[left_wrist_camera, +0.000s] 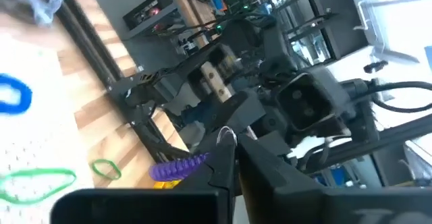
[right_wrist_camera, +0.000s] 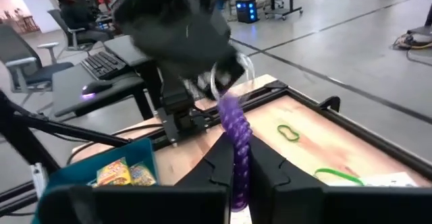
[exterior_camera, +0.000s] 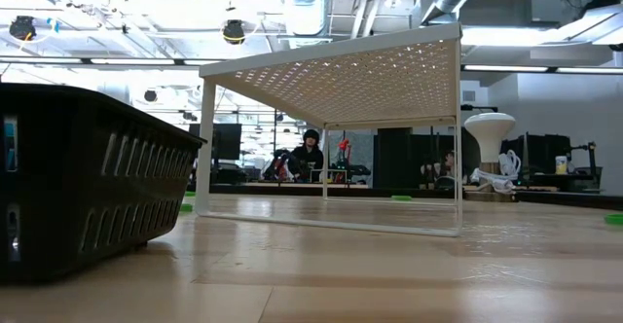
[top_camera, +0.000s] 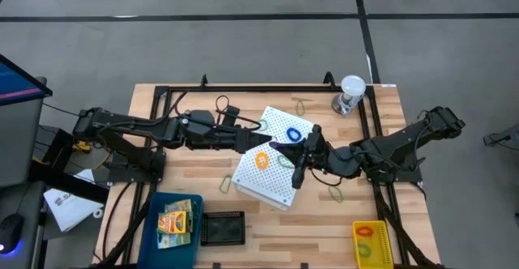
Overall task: Pick & Place Office Desk Supplies
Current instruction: Put the purple spring keychain into the yellow bin
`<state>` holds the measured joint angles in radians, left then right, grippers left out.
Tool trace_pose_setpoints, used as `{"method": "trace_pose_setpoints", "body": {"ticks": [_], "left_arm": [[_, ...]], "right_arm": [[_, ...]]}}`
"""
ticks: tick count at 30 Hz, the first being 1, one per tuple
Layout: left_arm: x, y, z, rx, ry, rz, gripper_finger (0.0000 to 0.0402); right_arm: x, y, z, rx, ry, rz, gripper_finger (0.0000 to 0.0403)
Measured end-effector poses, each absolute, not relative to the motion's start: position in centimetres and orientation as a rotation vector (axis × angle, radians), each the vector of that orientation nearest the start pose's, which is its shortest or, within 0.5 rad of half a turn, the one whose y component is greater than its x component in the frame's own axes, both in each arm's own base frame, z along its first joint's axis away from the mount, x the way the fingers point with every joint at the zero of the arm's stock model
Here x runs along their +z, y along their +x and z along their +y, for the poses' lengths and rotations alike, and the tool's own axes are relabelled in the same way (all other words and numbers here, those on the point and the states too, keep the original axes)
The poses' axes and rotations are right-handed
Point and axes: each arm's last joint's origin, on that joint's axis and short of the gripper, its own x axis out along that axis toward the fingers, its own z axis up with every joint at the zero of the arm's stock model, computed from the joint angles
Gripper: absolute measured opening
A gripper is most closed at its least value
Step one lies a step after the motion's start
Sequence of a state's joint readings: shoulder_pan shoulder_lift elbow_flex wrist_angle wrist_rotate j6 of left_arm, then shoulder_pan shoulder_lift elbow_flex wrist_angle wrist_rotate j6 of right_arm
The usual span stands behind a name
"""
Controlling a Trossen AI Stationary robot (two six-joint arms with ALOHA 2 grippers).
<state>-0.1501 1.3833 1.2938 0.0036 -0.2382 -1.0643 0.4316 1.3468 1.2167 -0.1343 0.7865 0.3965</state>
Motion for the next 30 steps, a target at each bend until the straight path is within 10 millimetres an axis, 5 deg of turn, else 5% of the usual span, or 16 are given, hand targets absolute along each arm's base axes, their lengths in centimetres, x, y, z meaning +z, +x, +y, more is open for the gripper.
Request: {"method": "trace_pose_setpoints", "body": {"ticks": [9,15,24,30], "left_arm": [[41.8,28.7,-2.8,0.121,-0.775,-0.055,0.0082],[41.6,24.9,-2.6,0.095,-0.553,0.181,0.0125],[38.4,22.5,-6.3,0.045,-0.471,0.576,0.0127],[37.2,23.1,-9.1,0.008,-0.423,0.639,0.0125]], "right_arm": [[36.6,26.2,13.7,-0.370,0.336,0.116,0.0009],[37.3,23.4,16.7,-0.355,0.435,0.120,0.0009],[37.2,18.1,19.7,-0.344,0.692,0.218,0.0007],[35.0,16.5,21.5,-0.302,0.890,0.592,0.0007]]}}
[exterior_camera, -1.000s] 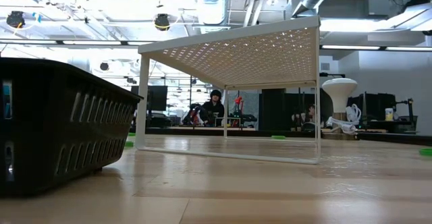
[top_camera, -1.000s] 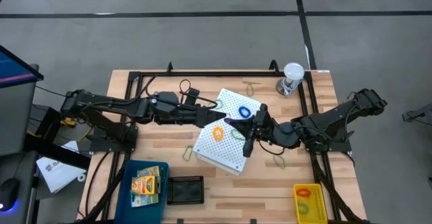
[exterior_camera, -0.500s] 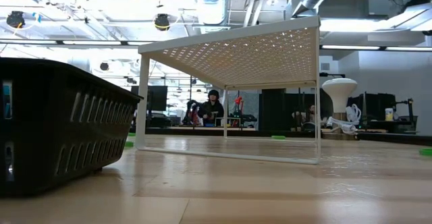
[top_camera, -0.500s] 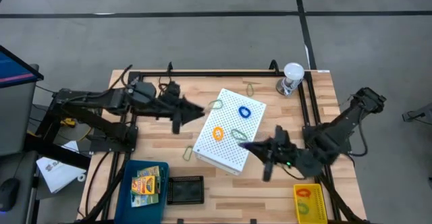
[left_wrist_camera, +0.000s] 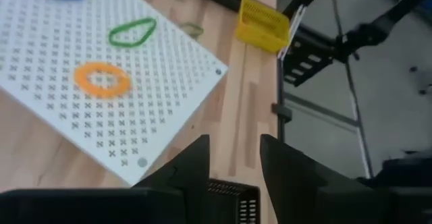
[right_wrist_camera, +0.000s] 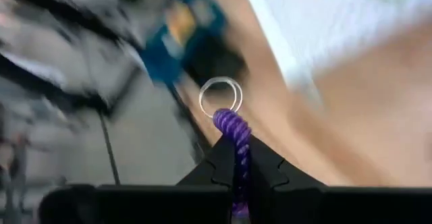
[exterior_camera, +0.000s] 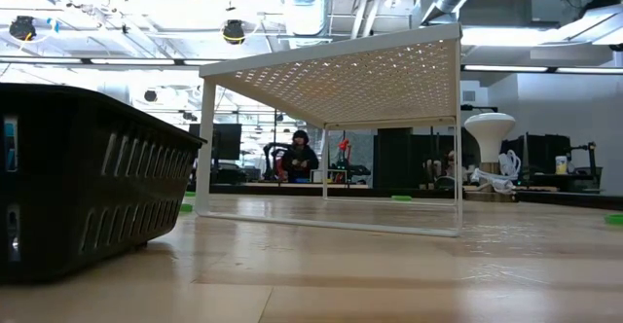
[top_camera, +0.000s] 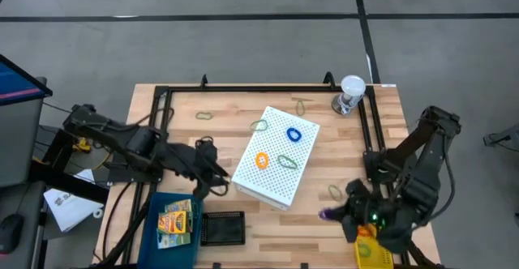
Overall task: Pick & Place Office Desk Supplies
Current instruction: Put the purple spring keychain into the yellow bin
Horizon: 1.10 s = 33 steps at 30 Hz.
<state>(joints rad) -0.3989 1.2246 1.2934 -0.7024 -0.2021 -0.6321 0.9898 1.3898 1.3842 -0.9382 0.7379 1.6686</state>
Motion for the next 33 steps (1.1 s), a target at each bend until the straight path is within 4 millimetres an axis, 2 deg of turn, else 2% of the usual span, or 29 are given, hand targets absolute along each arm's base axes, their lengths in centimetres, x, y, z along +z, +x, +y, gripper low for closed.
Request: {"method": "trace_pose_setpoints", "body": {"ticks": [6,11,15,24,33], "left_arm": [[35.7,24.6,-10.0,0.035,-0.408,0.692,0.0126],[35.1,25.6,-10.3,0.047,-0.384,0.682,0.0129],[35.1,25.9,-10.1,0.052,-0.377,0.663,0.0130],[35.6,26.5,-9.4,0.090,-0.397,0.592,0.0131],[35.8,26.7,-9.4,0.086,-0.419,0.566,0.0131]], "right_arm": [[32.1,14.9,24.5,-0.379,0.957,1.062,0.0007],[30.5,12.6,27.1,-0.448,1.022,1.199,0.0007],[29.2,11.5,28.4,-0.486,0.983,1.379,0.0007],[25.5,11.2,30.0,-0.622,0.791,1.532,0.0008],[24.0,9.5,30.8,-0.675,0.706,1.578,0.0019]]}}
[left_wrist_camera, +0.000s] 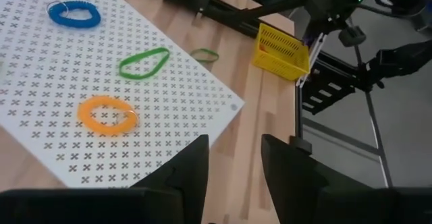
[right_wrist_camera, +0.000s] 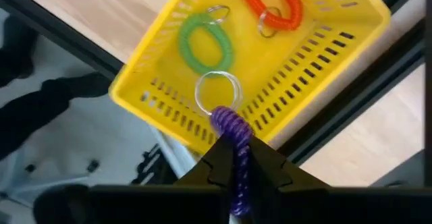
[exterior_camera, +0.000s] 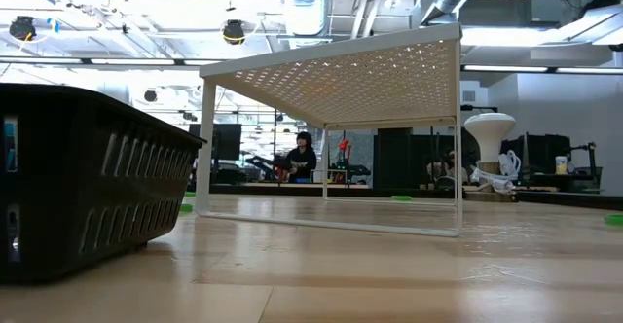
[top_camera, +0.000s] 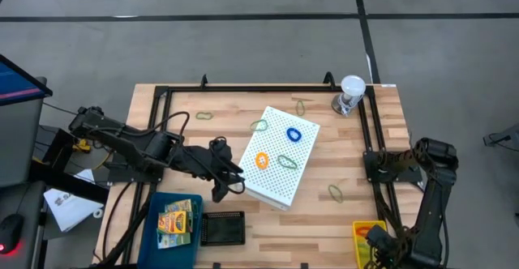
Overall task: Pick & Place Office Desk Supplies
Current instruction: Put the purple spring keychain into the yellow bin, then adjust the black bin
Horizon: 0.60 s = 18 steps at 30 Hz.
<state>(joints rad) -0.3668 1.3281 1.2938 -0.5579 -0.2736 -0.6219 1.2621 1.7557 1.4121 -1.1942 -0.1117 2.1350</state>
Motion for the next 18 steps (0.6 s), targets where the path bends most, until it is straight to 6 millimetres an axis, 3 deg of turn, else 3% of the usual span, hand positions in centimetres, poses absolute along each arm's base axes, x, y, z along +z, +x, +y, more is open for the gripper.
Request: {"method": "trace_pose_setpoints", "body": {"ticks": [18], "left_arm": [[35.72,26.39,-10.05,0.084,-0.444,0.576,0.0131]], "right_arm": [[24.05,9.42,30.13,-0.726,0.658,1.518,0.0147]]}}
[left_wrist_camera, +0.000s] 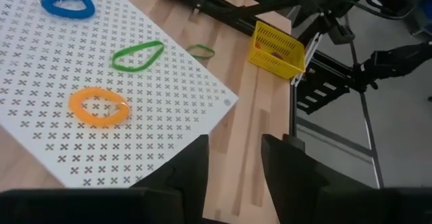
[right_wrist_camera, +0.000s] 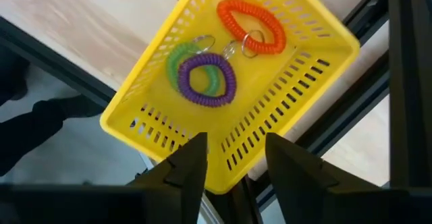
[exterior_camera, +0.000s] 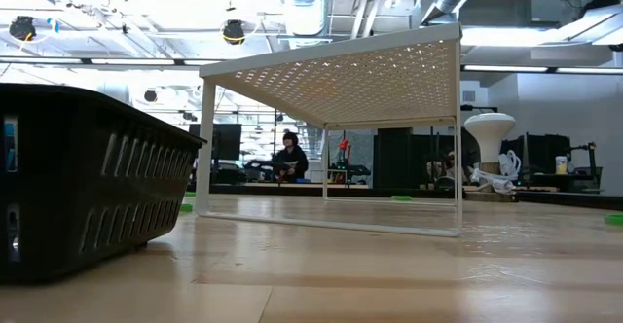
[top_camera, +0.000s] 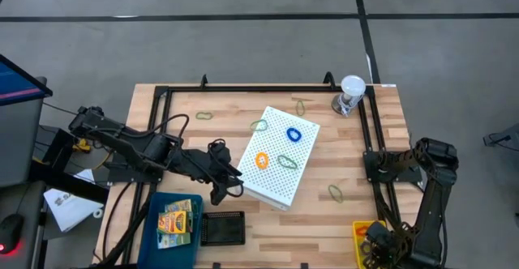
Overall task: Pick & Place Office Desk Supplies
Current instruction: Adjust the black bin
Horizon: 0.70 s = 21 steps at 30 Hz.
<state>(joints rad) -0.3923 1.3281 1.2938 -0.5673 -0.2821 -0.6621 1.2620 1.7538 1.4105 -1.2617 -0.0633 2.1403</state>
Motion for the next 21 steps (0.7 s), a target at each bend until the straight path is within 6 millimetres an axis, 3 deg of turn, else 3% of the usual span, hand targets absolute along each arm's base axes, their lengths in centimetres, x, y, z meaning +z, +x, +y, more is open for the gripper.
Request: {"method": "trace_pose_setpoints", "body": {"ticks": [10,15,18,21], "left_arm": [[34.1,25.2,-10.6,0.113,-0.415,0.767,0.0126],[32.3,25.2,-12.0,0.051,-0.396,0.899,0.0072],[30.1,25.1,-12.7,0.067,-0.394,0.963,0.0021],[27.7,25.1,-12.9,0.077,-0.437,1.017,0.0006]], "right_arm": [[24.1,10.7,29.6,-0.751,0.678,1.448,0.0136],[24.1,11.5,29.4,-0.753,0.705,1.406,0.0115],[24.1,12.0,29.4,-0.745,0.730,1.385,0.0102],[24.1,12.3,29.5,-0.734,0.753,1.384,0.0092]]}}
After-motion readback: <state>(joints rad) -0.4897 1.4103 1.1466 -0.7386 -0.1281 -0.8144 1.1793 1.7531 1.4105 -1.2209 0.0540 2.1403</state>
